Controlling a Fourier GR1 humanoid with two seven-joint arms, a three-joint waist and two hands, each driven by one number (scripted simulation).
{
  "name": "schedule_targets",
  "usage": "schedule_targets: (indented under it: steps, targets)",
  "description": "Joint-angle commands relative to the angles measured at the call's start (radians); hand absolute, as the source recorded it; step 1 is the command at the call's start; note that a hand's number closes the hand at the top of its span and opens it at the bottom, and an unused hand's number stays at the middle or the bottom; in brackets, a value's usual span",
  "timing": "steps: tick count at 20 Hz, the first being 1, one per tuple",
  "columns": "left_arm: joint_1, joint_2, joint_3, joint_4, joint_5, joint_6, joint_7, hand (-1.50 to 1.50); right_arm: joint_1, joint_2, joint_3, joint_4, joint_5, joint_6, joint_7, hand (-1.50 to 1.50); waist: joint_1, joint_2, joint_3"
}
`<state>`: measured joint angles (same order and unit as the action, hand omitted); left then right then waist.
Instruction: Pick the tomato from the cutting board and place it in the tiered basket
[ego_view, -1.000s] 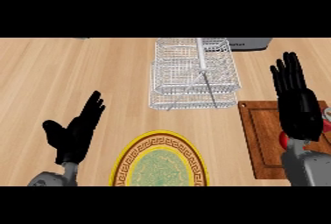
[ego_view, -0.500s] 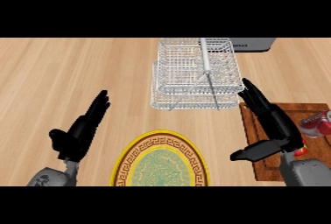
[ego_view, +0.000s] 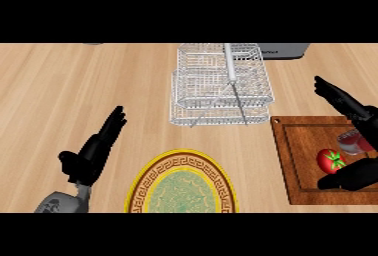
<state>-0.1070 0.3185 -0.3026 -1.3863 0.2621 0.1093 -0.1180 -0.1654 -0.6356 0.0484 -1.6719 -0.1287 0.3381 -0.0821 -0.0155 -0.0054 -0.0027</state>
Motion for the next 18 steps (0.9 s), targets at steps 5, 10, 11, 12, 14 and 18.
schedule_targets:
  steps: [5,10,11,12,14,18]
  targets:
    - [-0.016,0.010,0.020,0.012,0.001,-0.005,0.007,0.00,-0.026,-0.435,0.025,-0.160,0.276,0.211,0.140,-1.50,-0.012,-0.005,-0.003]
    - [0.006,-0.011,0.007,0.006,-0.011,-0.013,-0.010,0.00,0.022,-0.510,0.040,-0.326,0.274,0.330,0.226,-1.50,-0.004,-0.001,0.001]
    - [0.030,-0.029,-0.017,-0.003,-0.029,0.004,0.000,0.00,0.047,-0.519,0.022,-0.348,0.270,0.346,0.245,-1.50,-0.004,-0.001,0.001]
    - [-0.009,-0.014,0.027,0.030,-0.015,-0.024,-0.016,0.00,0.060,-0.484,0.031,-0.351,0.288,0.345,0.266,-1.50,0.002,0.002,0.002]
    - [-0.014,-0.045,0.024,0.104,-0.034,-0.039,-0.058,0.00,0.059,-0.476,0.007,-0.360,0.300,0.382,0.275,-1.50,0.005,0.004,0.002]
    - [-0.028,-0.041,0.057,0.106,-0.049,-0.075,-0.063,0.00,0.180,-0.417,-0.050,-0.414,0.396,0.388,0.253,-1.50,0.004,0.004,0.003]
